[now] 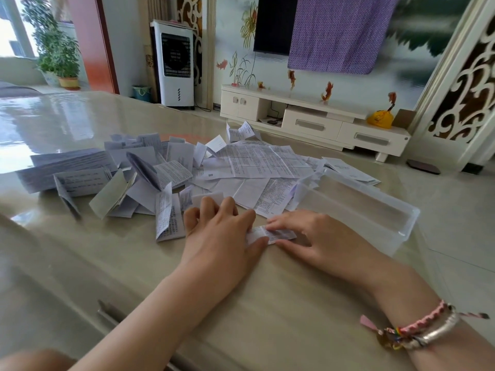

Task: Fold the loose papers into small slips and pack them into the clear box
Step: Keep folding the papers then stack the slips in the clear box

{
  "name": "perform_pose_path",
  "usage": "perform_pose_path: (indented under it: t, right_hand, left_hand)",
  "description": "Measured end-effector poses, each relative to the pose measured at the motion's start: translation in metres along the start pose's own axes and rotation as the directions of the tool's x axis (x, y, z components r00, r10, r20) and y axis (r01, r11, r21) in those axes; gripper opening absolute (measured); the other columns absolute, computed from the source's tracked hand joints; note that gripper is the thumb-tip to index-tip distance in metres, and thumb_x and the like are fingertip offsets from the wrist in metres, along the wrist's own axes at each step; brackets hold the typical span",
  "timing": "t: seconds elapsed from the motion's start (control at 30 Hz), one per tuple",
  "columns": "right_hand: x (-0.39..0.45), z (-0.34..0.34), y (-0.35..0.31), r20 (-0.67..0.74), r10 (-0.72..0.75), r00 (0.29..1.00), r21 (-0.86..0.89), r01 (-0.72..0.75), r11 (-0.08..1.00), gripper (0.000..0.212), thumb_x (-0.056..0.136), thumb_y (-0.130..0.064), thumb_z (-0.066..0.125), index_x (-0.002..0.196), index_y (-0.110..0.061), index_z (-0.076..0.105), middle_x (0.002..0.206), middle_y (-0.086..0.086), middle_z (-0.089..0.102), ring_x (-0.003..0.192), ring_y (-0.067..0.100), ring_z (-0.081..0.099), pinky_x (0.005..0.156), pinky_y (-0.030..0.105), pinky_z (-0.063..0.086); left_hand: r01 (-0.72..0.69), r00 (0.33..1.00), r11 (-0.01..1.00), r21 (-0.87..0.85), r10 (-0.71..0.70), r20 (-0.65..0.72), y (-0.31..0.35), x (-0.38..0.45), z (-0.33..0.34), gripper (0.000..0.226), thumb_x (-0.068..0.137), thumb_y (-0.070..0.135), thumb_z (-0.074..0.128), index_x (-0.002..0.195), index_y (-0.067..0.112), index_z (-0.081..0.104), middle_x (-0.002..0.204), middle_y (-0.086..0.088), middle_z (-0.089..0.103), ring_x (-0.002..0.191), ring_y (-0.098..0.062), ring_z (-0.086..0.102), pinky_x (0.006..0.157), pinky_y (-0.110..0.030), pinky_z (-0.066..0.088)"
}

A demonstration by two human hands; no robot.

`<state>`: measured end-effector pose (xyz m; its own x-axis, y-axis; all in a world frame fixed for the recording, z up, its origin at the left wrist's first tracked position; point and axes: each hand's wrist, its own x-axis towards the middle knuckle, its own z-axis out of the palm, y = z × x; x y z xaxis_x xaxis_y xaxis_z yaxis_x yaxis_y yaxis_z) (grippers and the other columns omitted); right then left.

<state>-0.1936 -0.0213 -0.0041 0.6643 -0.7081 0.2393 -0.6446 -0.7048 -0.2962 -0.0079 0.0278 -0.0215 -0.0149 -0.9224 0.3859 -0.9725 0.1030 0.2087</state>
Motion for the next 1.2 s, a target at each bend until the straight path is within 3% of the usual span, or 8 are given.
perform_pose_path:
  t: [0.23,0.4,0.57,0.67,0.9,1.0,1.07,1.2]
  right_hand:
    - [-0.002,-0.003,0.0,0.007,-0.021,1.0,-0.067,0.021,0.998,0.031,0.093,-0.039,0.054,0.119,-0.029,0.067,0.122,-0.016,0.064,0.112,0.002,0.057,0.091,0.032,0.05]
    - [-0.004,-0.006,0.001,0.012,-0.013,1.0,-0.105,0.014,0.994,0.029,0.094,-0.032,0.057,0.122,-0.031,0.065,0.123,-0.018,0.063,0.11,0.0,0.057,0.091,0.024,0.049]
    - [-0.006,-0.003,-0.001,-0.038,-0.007,0.999,-0.095,0.004,0.995,0.027,0.091,-0.028,0.056,0.115,-0.033,0.066,0.112,-0.018,0.067,0.101,0.002,0.061,0.083,0.028,0.051]
    - [-0.006,-0.004,-0.004,-0.065,0.003,0.998,-0.095,-0.009,0.995,0.025,0.089,-0.025,0.055,0.11,-0.033,0.066,0.103,-0.017,0.068,0.094,0.003,0.061,0.08,0.028,0.051]
    - [-0.006,-0.002,-0.005,-0.089,-0.038,0.995,-0.177,0.021,0.984,0.026,0.083,-0.016,0.057,0.103,-0.031,0.065,0.097,-0.015,0.066,0.093,0.005,0.058,0.091,0.024,0.04]
    - [-0.007,-0.004,-0.008,-0.174,-0.029,0.984,-0.06,0.019,0.998,0.021,0.082,-0.011,0.063,0.093,-0.029,0.066,0.089,-0.016,0.065,0.091,0.004,0.058,0.09,0.027,0.044]
    - [-0.008,-0.005,-0.014,-0.221,0.027,0.975,0.145,0.005,0.989,0.022,0.081,-0.011,0.069,0.088,-0.032,0.068,0.087,-0.014,0.062,0.091,0.006,0.06,0.085,0.022,0.045]
    - [-0.006,0.0,-0.025,-0.219,0.033,0.975,0.364,0.05,0.93,0.028,0.081,-0.012,0.071,0.097,-0.035,0.065,0.092,-0.008,0.064,0.097,0.012,0.062,0.088,0.022,0.046]
  left_hand:
    - [-0.033,0.999,0.999,0.01,0.033,0.041,0.002,0.002,-0.001,0.023,0.093,0.058,0.037,0.095,0.035,0.034,0.109,0.009,0.034,0.109,-0.021,0.027,0.09,-0.037,0.016]
    - [-0.052,0.998,0.998,0.027,0.051,0.042,-0.006,-0.004,0.001,0.025,0.097,0.05,0.032,0.115,0.035,0.041,0.116,0.01,0.033,0.106,-0.019,0.027,0.087,-0.035,0.017]
    - [-0.098,0.995,0.994,-0.05,0.098,-0.017,-0.018,-0.01,0.002,0.049,0.079,0.071,0.027,0.108,0.043,0.055,0.103,0.02,0.044,0.095,-0.012,0.031,0.075,-0.028,0.01]
    - [-0.164,0.986,0.98,-0.117,0.157,-0.062,-0.025,-0.011,0.001,0.032,0.085,0.056,0.04,0.102,0.045,0.065,0.092,0.021,0.054,0.09,-0.012,0.043,0.076,-0.028,0.016]
    - [-0.244,0.964,0.958,-0.151,0.223,-0.141,-0.028,-0.009,-0.002,0.039,0.09,0.045,0.035,0.104,0.044,0.071,0.092,0.021,0.061,0.088,-0.012,0.045,0.074,-0.025,0.017]
    - [-0.223,0.969,0.961,-0.161,0.201,-0.141,-0.031,-0.007,0.001,0.024,0.09,0.037,0.054,0.104,0.046,0.071,0.095,0.021,0.059,0.091,-0.013,0.042,0.077,-0.027,0.021]
    - [-0.21,0.976,0.954,-0.215,0.189,-0.111,-0.031,-0.006,0.003,0.032,0.087,0.022,0.067,0.104,0.049,0.07,0.098,0.021,0.057,0.089,-0.012,0.037,0.079,-0.027,0.025]
    - [-0.164,0.985,0.937,-0.308,0.172,0.001,-0.027,-0.006,0.0,0.044,0.091,0.011,0.059,0.103,0.052,0.069,0.105,0.023,0.053,0.092,-0.009,0.029,0.085,-0.012,0.021]
